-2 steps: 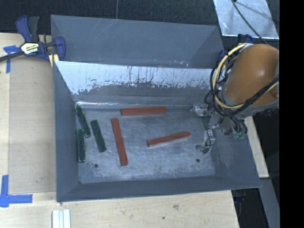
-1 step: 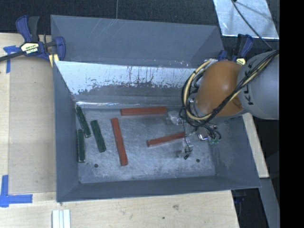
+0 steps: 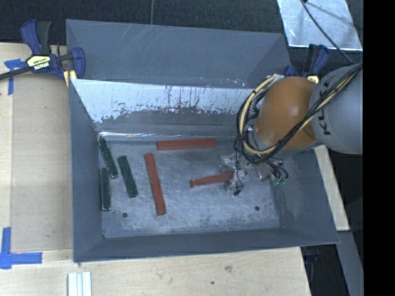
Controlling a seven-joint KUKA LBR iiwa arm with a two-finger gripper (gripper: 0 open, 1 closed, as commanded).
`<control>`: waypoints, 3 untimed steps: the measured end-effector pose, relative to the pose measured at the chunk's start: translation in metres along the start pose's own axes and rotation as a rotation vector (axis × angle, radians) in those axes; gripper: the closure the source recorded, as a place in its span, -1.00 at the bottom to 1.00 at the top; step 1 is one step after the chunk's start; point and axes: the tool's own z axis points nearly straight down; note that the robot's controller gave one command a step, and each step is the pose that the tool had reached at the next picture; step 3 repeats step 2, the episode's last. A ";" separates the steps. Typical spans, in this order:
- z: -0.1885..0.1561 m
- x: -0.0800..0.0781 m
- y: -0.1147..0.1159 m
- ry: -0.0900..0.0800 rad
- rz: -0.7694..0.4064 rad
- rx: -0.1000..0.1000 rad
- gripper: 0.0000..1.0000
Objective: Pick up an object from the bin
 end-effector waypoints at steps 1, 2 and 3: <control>-0.119 -0.012 0.036 -0.005 -0.025 0.000 1.00; -0.236 -0.008 0.041 -0.005 -0.031 0.001 1.00; -0.236 -0.008 0.041 -0.005 -0.031 0.001 1.00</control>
Offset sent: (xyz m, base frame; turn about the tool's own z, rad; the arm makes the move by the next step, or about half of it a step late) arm 0.0011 0.0364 0.1138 -0.0230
